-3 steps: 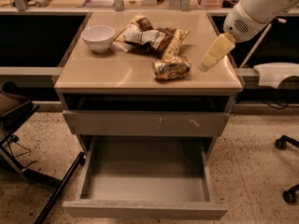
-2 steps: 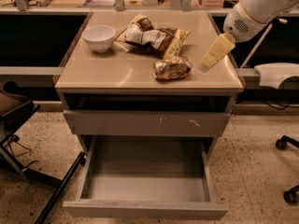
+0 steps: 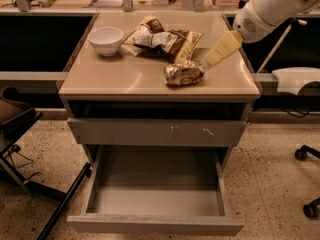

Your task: Place orange can into middle drawer

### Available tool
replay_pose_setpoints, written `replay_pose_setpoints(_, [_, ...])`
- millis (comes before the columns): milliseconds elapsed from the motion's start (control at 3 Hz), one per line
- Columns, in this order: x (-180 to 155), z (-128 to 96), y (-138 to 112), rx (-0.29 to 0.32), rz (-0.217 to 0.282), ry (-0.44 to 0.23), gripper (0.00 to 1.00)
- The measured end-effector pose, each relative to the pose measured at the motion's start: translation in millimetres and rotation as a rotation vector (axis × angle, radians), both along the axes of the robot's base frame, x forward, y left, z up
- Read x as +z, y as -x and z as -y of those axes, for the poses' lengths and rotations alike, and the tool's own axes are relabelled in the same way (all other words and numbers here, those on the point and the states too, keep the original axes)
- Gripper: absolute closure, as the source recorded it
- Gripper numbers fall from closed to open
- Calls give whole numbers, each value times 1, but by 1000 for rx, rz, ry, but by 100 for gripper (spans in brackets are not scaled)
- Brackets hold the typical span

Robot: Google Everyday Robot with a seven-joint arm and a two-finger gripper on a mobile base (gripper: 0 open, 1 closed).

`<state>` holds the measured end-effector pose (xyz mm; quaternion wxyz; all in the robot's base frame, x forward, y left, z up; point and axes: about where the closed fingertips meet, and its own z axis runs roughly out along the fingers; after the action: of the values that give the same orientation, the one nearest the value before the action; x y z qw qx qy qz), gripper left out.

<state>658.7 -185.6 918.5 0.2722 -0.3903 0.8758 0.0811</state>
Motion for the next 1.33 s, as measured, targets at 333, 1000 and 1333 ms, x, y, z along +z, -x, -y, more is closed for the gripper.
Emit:
replay_pose_setpoints(333, [16,-20,-56,-160,94,-67,0])
replay_pose_setpoints(1000, [19,-29,-65,-226,89,-113,0])
replay_pose_setpoints(1333, [8,-35,-52,-231,80,-128,0])
